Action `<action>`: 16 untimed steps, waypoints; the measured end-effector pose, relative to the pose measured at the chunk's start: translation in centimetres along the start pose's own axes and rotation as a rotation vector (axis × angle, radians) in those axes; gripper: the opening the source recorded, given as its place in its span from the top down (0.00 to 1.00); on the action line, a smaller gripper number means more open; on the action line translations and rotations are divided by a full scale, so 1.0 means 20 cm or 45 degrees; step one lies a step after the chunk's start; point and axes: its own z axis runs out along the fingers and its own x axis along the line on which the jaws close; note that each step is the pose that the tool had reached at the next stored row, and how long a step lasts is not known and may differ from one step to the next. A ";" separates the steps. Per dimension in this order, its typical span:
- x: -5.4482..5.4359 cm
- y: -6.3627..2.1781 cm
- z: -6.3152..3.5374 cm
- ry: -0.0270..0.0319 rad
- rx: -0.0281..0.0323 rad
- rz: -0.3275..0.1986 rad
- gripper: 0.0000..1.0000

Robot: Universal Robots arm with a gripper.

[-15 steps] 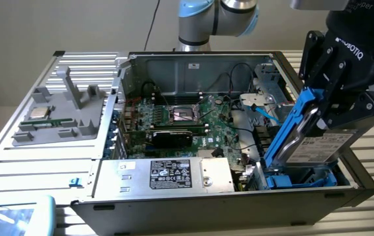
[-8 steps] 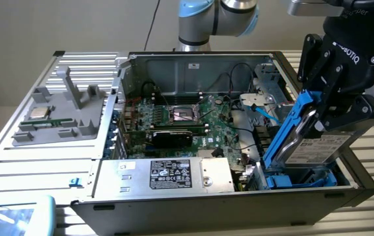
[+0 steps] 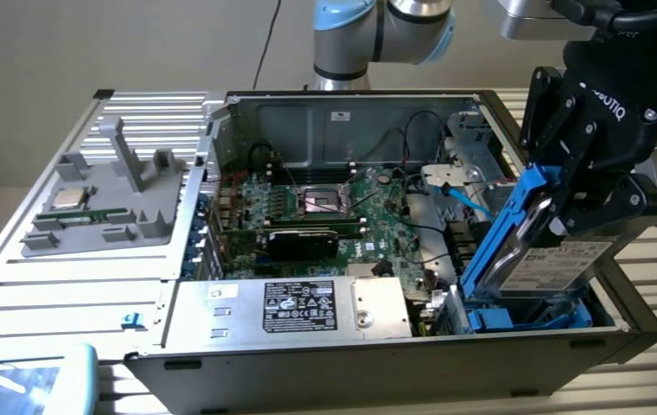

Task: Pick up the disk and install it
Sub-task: 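Insert the disk into the insertion slot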

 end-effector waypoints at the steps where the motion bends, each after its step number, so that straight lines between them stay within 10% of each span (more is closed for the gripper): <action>1: 0.00 0.000 0.004 0.0001 0.0000 0.000 0.63; 16: 0.00 0.000 0.044 0.0000 -0.0001 -0.005 0.63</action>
